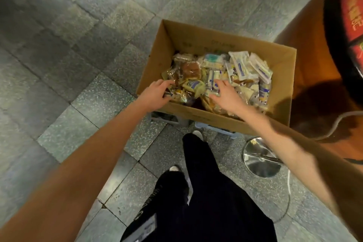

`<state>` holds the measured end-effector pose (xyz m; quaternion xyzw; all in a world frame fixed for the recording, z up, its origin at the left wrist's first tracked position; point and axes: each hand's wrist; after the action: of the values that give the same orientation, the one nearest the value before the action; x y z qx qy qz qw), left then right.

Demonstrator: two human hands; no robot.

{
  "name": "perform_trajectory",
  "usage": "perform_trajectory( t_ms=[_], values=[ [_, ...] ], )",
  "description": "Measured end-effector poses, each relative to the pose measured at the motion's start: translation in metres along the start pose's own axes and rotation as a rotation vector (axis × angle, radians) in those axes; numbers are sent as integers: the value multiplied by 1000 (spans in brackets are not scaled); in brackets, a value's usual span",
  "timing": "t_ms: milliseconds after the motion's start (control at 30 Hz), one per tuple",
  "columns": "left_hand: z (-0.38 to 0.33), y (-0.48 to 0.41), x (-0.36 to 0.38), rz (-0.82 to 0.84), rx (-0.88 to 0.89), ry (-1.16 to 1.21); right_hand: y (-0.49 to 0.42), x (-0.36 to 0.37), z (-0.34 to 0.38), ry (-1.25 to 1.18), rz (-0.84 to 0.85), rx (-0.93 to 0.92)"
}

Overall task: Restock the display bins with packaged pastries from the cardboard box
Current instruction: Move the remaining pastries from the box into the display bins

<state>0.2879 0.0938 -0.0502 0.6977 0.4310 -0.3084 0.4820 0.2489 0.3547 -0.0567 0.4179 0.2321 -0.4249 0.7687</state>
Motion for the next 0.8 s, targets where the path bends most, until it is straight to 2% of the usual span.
perform_trajectory(
  t_ms=[433, 667, 800],
  values=[
    [38, -130, 23, 210, -96, -7, -128, -6, -40, -3, 224, -10],
    [61, -176, 55, 371, -28, -98, -164, 22, -53, -7, 255, -54],
    [67, -201, 71, 444, 73, -197, -190, 37, -63, -11, 265, -10]
  ],
)
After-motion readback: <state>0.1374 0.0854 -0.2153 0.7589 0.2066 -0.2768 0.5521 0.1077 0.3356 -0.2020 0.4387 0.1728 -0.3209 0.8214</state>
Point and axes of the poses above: each hand's wrist, its own y-axis away from the middle knuckle, its own x-axis out of the palm, z = x × y, and after that the axes turned 6 degrees about -y, right-handed
